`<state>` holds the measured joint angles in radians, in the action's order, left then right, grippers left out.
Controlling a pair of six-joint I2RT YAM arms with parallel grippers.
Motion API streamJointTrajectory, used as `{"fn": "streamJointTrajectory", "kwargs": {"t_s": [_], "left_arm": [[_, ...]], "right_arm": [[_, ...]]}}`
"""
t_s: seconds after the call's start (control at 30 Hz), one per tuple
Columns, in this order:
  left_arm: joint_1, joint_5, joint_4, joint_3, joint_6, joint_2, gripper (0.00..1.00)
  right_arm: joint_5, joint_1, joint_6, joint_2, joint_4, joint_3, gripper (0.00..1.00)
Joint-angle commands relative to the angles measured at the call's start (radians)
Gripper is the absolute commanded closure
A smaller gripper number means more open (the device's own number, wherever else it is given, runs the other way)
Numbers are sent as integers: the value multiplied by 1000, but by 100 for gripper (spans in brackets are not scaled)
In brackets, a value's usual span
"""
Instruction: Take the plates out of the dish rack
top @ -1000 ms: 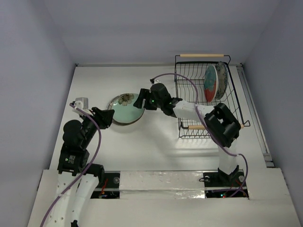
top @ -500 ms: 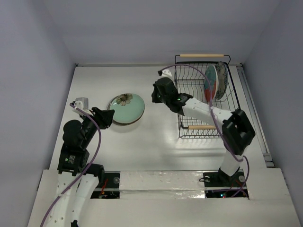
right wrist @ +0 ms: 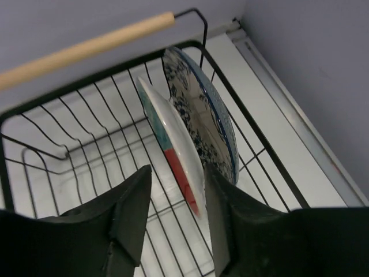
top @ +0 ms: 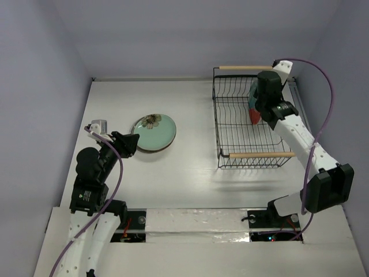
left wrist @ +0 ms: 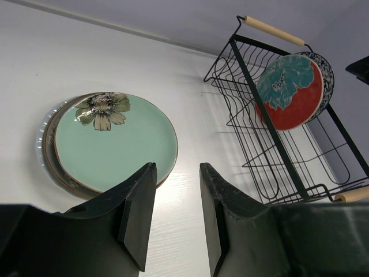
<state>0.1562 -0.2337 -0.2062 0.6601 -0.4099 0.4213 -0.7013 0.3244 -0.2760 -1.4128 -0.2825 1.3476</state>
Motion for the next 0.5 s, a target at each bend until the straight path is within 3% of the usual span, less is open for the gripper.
{"fn": "streamJointTrajectory", "kwargs": {"t_s": [0.0, 0.47], "left_arm": [[6, -10, 45, -11, -1, -9, 67], [16, -6, 44, -11, -3, -10, 67]], "right_arm": [[2, -39, 69, -43, -70, 10, 52], [0, -133, 90, -270, -118, 113, 55]]}}
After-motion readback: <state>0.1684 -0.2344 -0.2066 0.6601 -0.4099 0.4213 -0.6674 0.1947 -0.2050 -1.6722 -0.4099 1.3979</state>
